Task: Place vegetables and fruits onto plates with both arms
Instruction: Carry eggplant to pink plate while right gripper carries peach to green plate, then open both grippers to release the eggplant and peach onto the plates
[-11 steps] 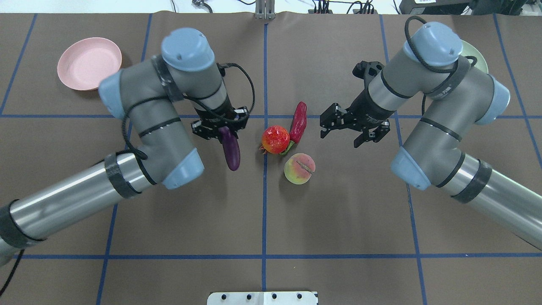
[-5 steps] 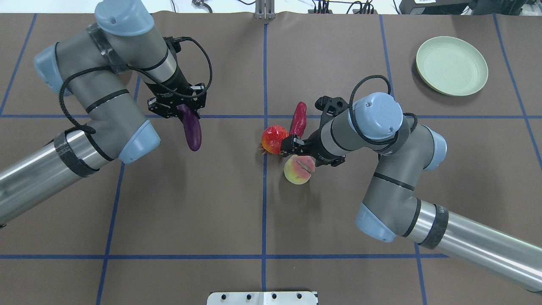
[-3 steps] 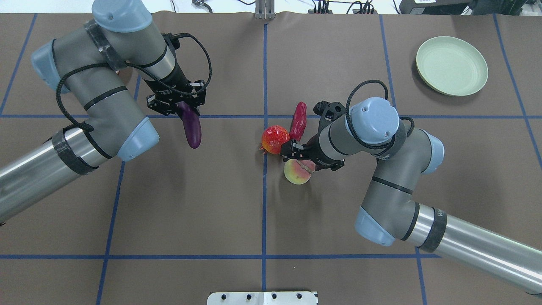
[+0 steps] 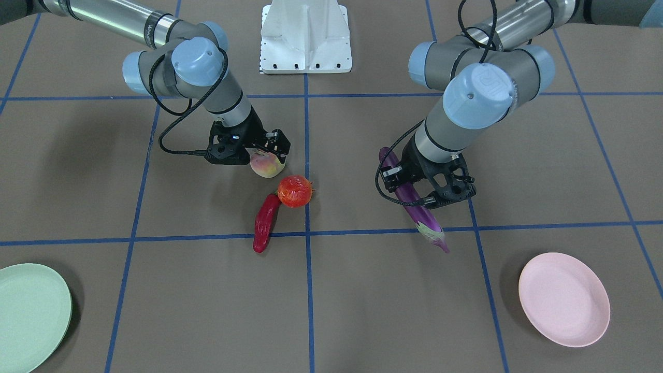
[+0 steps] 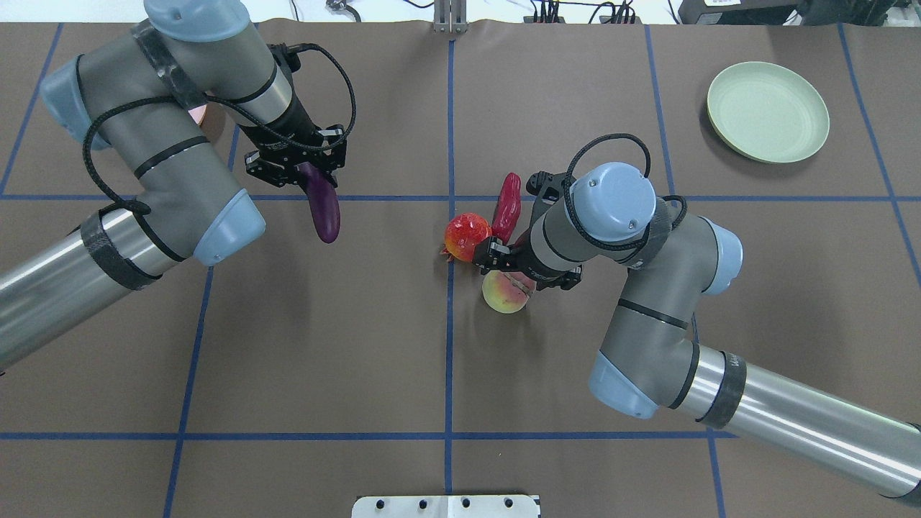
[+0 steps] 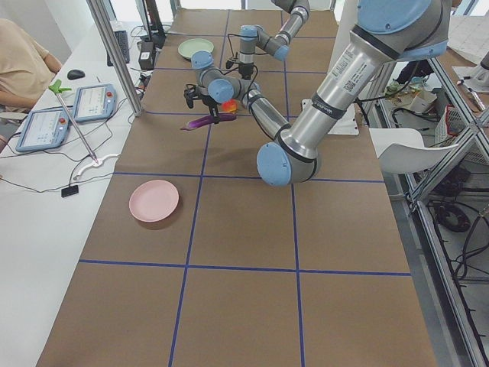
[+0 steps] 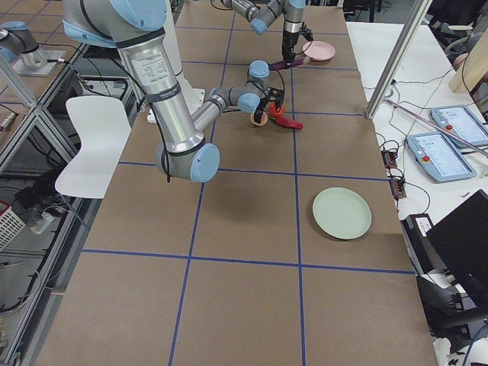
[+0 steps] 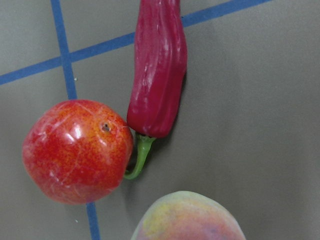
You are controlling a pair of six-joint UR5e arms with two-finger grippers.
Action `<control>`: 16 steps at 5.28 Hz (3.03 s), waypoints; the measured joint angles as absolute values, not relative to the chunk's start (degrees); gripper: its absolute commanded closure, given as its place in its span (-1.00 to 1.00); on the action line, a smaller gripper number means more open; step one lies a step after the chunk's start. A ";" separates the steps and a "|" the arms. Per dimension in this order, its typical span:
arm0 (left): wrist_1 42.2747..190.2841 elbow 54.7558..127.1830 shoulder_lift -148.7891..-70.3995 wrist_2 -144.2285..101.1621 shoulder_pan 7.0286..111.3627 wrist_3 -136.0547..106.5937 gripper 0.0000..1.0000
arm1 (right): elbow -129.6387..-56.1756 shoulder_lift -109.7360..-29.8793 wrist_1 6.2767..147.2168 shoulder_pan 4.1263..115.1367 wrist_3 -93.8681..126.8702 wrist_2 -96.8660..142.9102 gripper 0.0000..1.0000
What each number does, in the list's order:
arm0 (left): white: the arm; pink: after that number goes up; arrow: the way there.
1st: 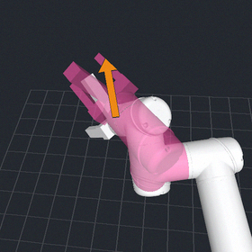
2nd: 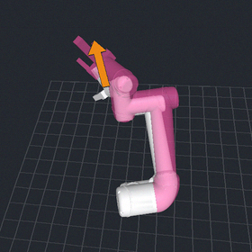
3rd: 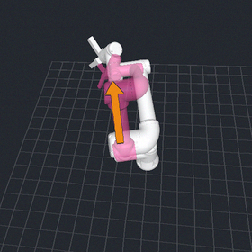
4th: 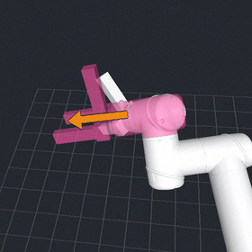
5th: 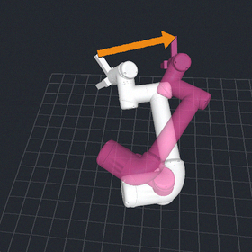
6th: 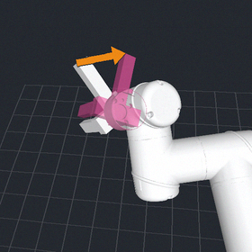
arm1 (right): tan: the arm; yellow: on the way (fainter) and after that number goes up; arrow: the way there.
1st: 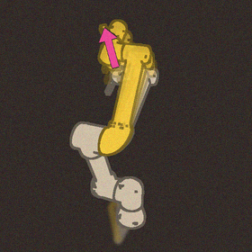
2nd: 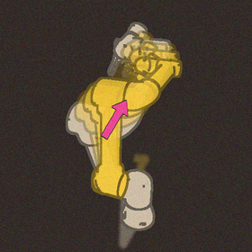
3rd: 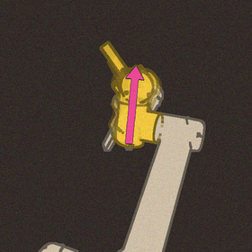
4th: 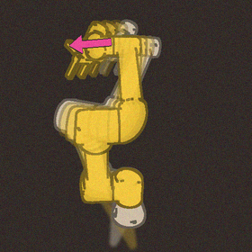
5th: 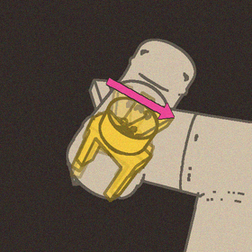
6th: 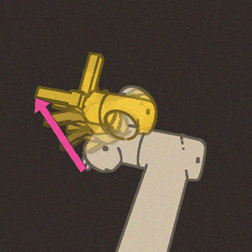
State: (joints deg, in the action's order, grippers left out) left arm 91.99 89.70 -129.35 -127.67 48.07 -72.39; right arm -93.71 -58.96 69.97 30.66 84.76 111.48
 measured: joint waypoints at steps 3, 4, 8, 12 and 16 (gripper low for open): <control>91.90 89.13 -127.55 -127.67 55.20 -66.61 1.00 | -93.06 -58.94 69.79 30.21 85.49 111.20 1.00; 91.86 86.17 -125.63 -127.66 59.80 -58.49 1.00 | -93.53 -59.24 69.91 31.81 85.49 111.45 1.00; 100.88 56.12 -128.54 -126.29 66.84 -51.91 0.43 | -90.26 -62.58 72.02 56.88 75.06 122.98 1.00; 110.56 46.91 -133.27 -120.79 66.50 -54.15 -1.00 | -68.12 -59.36 69.46 67.09 61.92 118.13 1.00; 107.94 60.02 -135.80 -120.13 59.81 -71.50 -1.00 | -58.54 -58.54 61.73 67.90 61.66 111.88 -1.00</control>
State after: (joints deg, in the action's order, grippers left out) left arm 107.94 60.02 -135.80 -120.13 59.81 -71.50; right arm -58.54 -58.54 61.73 67.90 61.66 111.88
